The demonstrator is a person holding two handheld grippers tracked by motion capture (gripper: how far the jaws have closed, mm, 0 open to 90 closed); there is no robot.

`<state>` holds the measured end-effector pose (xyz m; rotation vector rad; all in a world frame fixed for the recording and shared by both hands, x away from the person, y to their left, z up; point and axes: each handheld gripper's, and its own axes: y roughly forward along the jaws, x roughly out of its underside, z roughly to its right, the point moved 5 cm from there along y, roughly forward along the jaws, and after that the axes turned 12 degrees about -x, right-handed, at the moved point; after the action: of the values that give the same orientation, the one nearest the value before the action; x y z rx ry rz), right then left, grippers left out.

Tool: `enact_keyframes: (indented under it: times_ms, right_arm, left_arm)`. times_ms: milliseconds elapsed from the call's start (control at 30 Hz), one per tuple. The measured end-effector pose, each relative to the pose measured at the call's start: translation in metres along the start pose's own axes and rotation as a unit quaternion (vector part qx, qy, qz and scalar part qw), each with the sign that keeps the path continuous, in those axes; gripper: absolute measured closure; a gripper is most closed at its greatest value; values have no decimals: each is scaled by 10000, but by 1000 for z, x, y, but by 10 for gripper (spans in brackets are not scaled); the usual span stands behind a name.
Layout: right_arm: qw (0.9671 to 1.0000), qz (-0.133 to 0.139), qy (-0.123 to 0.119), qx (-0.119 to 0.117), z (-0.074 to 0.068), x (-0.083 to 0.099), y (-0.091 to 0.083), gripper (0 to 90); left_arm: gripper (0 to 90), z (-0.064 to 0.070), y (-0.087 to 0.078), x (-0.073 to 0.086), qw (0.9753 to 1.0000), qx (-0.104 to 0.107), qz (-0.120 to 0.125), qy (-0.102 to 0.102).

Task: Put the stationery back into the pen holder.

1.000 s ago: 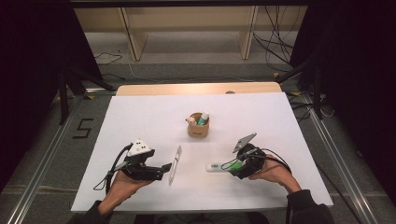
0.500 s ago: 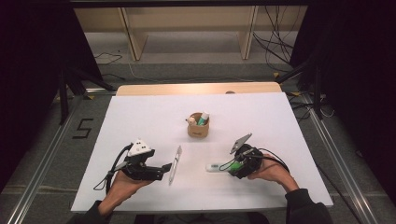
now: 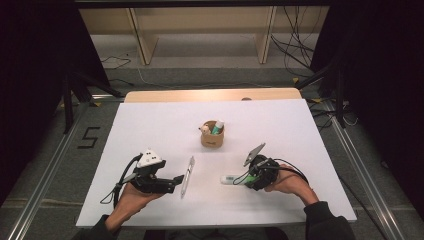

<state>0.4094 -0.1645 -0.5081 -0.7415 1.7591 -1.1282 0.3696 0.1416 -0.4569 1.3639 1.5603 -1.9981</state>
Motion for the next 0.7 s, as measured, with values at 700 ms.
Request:
enact_keyframes:
  times_ms: [700]
  right_arm:
    - [9997, -90, -192, 77, -6, -1, -2, 674]
  left_arm:
    - [157, -1, 0, 0, 10000, -3, 16, -24]
